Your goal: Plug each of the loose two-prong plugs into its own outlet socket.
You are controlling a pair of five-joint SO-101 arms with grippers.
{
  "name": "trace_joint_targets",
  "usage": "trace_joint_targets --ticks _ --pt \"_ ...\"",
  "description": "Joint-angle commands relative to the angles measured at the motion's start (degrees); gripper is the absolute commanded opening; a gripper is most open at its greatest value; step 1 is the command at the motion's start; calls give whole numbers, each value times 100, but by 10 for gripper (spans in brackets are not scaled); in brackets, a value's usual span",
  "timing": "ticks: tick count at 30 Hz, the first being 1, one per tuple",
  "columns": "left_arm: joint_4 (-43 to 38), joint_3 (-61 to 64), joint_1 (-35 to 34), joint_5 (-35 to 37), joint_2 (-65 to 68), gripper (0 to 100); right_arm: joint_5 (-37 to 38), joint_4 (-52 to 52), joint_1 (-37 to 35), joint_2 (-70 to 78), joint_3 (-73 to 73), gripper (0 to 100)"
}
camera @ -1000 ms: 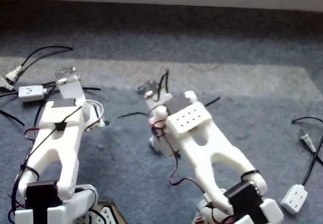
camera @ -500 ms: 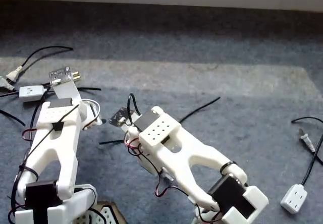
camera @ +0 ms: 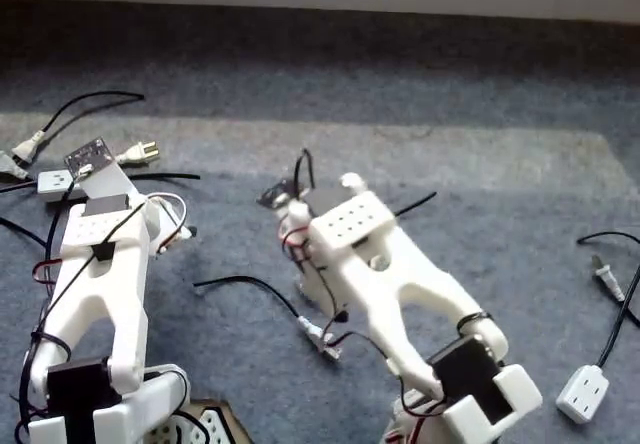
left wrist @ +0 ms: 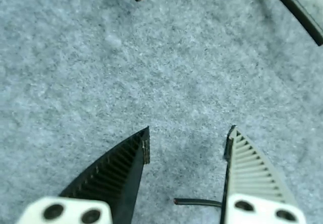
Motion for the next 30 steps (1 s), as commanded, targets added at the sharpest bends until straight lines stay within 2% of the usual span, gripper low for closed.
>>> trace_joint_targets --ticks 1,6,10,16,23,30 --pt "-62 -224 -13 62 -180 249 44 646 1429 -40 -1112 149" --pt "-26 -277 479 62 -180 249 246 637 3327 -251 -1437 149" --pt "281 -514 1068 62 -189 249 1653 637 4567 -426 -1429 149" --pt "1521 -1121 2484 62 -180 249 2655 637 6290 -444 -1420 149" --pt "2145 -1156 3732 62 -180 249 3727 637 7486 -444 -1420 149" --pt "2277 -1103 4716 202 -189 249 4132 637 7987 -435 -1218 149"
